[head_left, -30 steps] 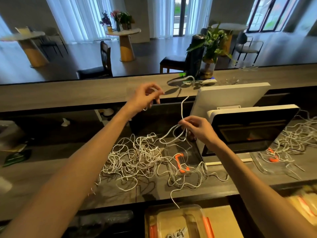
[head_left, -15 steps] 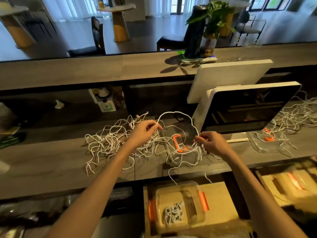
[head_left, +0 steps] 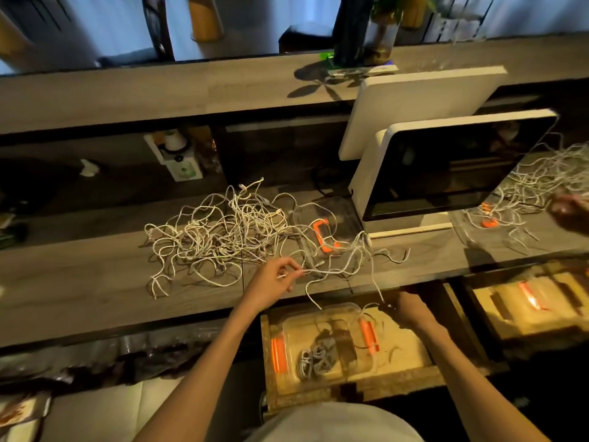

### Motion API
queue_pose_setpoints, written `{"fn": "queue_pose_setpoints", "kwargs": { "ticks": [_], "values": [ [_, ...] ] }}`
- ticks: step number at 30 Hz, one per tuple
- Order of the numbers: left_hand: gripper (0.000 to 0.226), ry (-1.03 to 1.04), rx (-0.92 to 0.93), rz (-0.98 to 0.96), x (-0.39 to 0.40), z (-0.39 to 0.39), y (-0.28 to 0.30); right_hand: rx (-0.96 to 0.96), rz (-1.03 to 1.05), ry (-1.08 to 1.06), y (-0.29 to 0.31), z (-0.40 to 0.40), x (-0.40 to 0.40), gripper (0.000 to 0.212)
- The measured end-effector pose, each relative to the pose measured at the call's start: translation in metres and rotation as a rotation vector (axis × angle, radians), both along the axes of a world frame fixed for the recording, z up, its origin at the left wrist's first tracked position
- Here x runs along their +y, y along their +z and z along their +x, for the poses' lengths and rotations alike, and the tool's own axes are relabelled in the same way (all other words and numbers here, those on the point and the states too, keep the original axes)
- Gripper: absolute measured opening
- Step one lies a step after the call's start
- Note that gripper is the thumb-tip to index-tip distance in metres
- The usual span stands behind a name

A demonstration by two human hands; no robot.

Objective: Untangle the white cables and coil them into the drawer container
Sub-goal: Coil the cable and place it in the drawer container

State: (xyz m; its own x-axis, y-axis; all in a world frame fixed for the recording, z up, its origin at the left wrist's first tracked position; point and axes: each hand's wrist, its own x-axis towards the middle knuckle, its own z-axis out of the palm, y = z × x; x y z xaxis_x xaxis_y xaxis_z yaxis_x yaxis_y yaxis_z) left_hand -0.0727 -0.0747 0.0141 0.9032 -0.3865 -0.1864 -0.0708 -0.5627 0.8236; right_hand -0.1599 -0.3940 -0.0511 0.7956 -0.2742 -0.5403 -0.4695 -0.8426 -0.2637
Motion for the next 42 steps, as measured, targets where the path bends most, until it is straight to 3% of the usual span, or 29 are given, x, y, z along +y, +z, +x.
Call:
{"fn": "queue_pose_setpoints", "kwargs": {
  "ticks": [3, 6, 8, 10, 12, 17, 23, 31, 36, 39, 42],
  "values": [
    [0.005, -0.017, -0.003, -0.069, -0.006, -0.008, 0.006, -0.120, 0.081, -0.026, 0.017, 0.000, 0.016, 0.043],
    [0.004, -0.057, 0.032, -0.099, -0.013, -0.014, 0.009, -0.408, 0.181, -0.105, 0.042, 0.004, 0.038, 0.078],
    [0.006, -0.065, 0.045, -0.104, -0.018, -0.017, 0.012, -0.600, 0.263, -0.023, 0.057, 0.006, 0.050, 0.082],
    [0.011, -0.051, 0.046, -0.117, -0.023, -0.020, 0.012, -0.674, 0.229, 0.198, 0.065, 0.003, 0.058, 0.066],
    [0.014, -0.034, 0.053, -0.141, -0.024, -0.021, 0.013, -0.679, 0.164, 0.379, 0.063, -0.002, 0.065, 0.035],
    [0.012, -0.005, 0.120, -0.218, -0.024, -0.031, 0.017, -0.623, 0.317, 0.396, 0.058, -0.014, 0.070, 0.010],
    [0.020, 0.088, 0.194, -0.331, -0.006, -0.036, 0.010, -0.623, 0.591, 0.117, 0.074, -0.022, 0.066, 0.028],
    [0.028, 0.371, 0.384, -0.719, -0.010, -0.049, 0.017, -0.654, 0.880, -0.053, 0.090, -0.021, 0.074, 0.018],
    [0.028, 0.482, 0.380, -0.780, -0.020, -0.050, 0.020, -0.649, 0.938, -0.030, 0.089, -0.021, 0.082, 0.015],
    [0.034, 0.446, 0.387, -0.813, -0.018, -0.049, 0.018, -0.679, 0.956, -0.077, 0.089, -0.018, 0.086, 0.017],
    [0.021, 0.342, 0.291, -0.595, -0.010, -0.049, 0.009, -0.709, 0.935, -0.107, 0.089, -0.015, 0.086, 0.016]
  ]
}}
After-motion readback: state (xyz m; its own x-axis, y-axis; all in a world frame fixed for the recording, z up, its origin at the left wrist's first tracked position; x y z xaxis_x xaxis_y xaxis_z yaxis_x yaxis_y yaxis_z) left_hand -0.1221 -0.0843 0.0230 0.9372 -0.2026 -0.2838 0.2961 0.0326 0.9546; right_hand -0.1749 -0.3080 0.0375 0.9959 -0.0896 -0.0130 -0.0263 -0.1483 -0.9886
